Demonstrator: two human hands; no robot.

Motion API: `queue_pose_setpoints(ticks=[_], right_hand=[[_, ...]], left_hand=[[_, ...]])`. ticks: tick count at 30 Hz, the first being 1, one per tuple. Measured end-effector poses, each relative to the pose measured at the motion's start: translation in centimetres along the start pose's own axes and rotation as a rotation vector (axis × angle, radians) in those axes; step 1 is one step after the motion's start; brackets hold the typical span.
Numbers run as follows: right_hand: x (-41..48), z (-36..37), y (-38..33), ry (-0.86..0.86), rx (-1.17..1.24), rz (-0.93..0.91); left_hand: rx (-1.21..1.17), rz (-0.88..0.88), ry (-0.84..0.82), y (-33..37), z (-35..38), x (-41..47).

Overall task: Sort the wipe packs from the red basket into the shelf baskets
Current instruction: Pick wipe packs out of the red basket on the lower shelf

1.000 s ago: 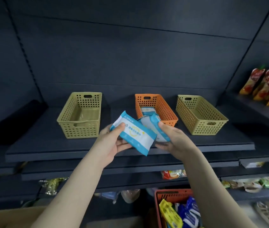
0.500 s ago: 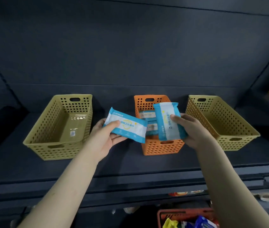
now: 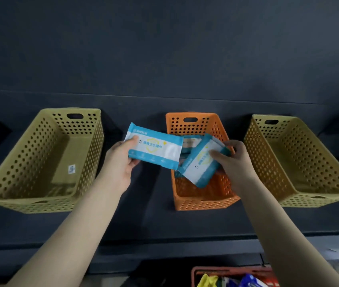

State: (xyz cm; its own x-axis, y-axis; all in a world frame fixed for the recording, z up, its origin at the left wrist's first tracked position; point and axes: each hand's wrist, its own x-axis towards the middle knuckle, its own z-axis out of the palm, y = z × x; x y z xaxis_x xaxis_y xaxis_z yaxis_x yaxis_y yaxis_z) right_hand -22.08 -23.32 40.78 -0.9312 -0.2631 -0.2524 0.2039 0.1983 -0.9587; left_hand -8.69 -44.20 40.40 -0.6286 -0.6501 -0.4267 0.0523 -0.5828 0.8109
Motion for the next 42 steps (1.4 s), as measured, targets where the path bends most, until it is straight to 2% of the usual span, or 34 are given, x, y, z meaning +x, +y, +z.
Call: queue_pose_setpoints(ticks=[4,10,16,19,21,25,29,32,34,38,40,42], right_hand=[[0.0,-0.6,0.2,-0.046,-0.118,0.055],[0.6,0.3,1.0,-0.186,-0.323,0.309],[1.6,0.6,1.6,-0.360,-0.377,0.446],[1.6,0.7,1.9,-0.449,-0.580,0.388],[1.9,0.5,2.2,-0.453,-0.634,0.371],[2.2,0.5,2.3,-0.517,-0.672,0.383],[2.1,0.3,1.7,-0.528,-0.610,0.441],[2.2,0.9,1.8,-0.557,-0.947,0.371],[2.4,1.6,2.3,-0.515,-1.175,0.339],[2.8,2.6,2.5,-0.484,-1.319,0.420],[2.7,2.5,2.0,-0.460,-1.279,0.438],[2.7,1.9,1.1,-0.422,-1.313,0.381]], left_hand=[[-0.045,-0.036,-0.001,0.2,-0.1,0.9],[-0.030,-0.074,-0.082,-0.1,0.3,1.7],[0.029,-0.067,-0.169,-0.2,1.1,2.9],[0.051,-0.068,-0.224,-0.2,1.6,3.4],[0.065,-0.063,-0.243,-0.1,1.9,3.7],[0.066,-0.076,-0.265,-0.1,2.0,4.1],[0.069,-0.090,-0.276,-0.1,2.0,4.2],[0.075,-0.088,-0.277,-0.2,2.0,4.1],[0.069,-0.089,-0.278,-0.2,2.0,4.2],[0.056,-0.112,-0.284,-0.2,2.0,4.3],[0.050,-0.120,-0.292,-0.2,2.1,4.1],[0.046,-0.122,-0.301,-0.1,2.2,4.0]])
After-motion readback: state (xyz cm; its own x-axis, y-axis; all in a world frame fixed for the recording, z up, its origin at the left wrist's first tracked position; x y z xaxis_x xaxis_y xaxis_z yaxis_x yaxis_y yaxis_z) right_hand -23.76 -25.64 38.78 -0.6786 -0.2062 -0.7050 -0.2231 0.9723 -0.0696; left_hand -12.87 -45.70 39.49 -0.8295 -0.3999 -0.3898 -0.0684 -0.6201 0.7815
